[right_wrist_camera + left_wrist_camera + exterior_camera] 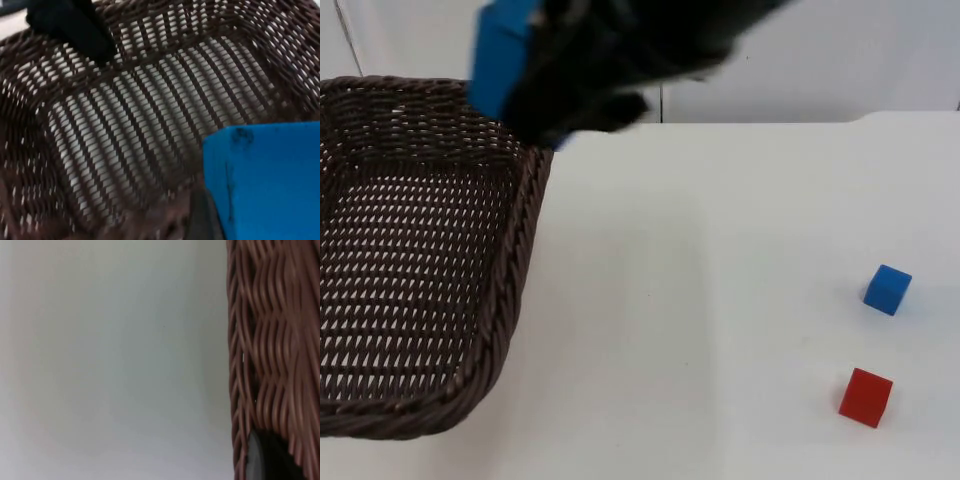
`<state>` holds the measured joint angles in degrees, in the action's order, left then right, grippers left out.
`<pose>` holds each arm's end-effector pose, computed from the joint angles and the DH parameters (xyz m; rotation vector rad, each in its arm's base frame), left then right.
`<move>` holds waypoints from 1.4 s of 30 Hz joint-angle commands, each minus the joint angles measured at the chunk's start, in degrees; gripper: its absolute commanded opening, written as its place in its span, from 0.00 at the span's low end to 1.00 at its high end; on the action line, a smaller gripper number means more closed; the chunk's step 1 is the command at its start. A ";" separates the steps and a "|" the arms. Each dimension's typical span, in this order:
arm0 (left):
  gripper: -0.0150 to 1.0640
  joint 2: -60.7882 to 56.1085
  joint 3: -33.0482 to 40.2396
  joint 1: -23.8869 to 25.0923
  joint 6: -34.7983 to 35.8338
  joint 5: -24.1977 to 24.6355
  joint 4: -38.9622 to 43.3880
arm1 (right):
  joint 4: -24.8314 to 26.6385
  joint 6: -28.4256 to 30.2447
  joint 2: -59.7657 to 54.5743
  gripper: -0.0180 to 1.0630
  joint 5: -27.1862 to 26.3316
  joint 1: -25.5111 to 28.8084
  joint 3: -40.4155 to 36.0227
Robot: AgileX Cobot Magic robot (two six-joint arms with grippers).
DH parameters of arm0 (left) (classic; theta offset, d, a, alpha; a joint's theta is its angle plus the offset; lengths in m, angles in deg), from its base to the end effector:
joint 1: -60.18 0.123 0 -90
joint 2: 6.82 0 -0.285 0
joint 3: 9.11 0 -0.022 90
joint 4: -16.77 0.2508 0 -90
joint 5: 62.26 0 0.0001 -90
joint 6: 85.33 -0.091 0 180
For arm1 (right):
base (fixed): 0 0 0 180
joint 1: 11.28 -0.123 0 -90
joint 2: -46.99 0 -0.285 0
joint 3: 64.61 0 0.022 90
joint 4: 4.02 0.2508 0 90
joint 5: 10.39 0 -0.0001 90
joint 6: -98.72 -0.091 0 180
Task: Pick up the basket with the left hand and place the largest block into the basket with the right hand.
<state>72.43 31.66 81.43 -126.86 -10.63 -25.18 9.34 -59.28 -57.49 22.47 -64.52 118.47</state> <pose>0.2012 0.0270 0.2224 -0.0947 2.6442 -0.6036 0.2223 0.3167 0.3087 -1.3152 1.9851 0.5100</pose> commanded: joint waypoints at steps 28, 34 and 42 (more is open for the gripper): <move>0.01 -0.66 0.08 0.09 -0.17 0.32 -2.16 | 1.90 -0.12 -24.99 0.65 12.51 -0.08 28.56; 0.01 -0.66 0.08 0.09 -0.17 0.32 -2.16 | 1.90 -0.12 -24.99 0.72 12.93 -0.08 28.56; 0.01 -0.66 0.08 0.09 -0.17 0.43 -2.16 | -0.71 -0.12 -22.24 0.72 14.94 0.04 28.56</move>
<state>72.43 31.70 81.43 -127.08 -10.73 -25.19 10.25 -59.40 -81.85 36.57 -64.52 146.59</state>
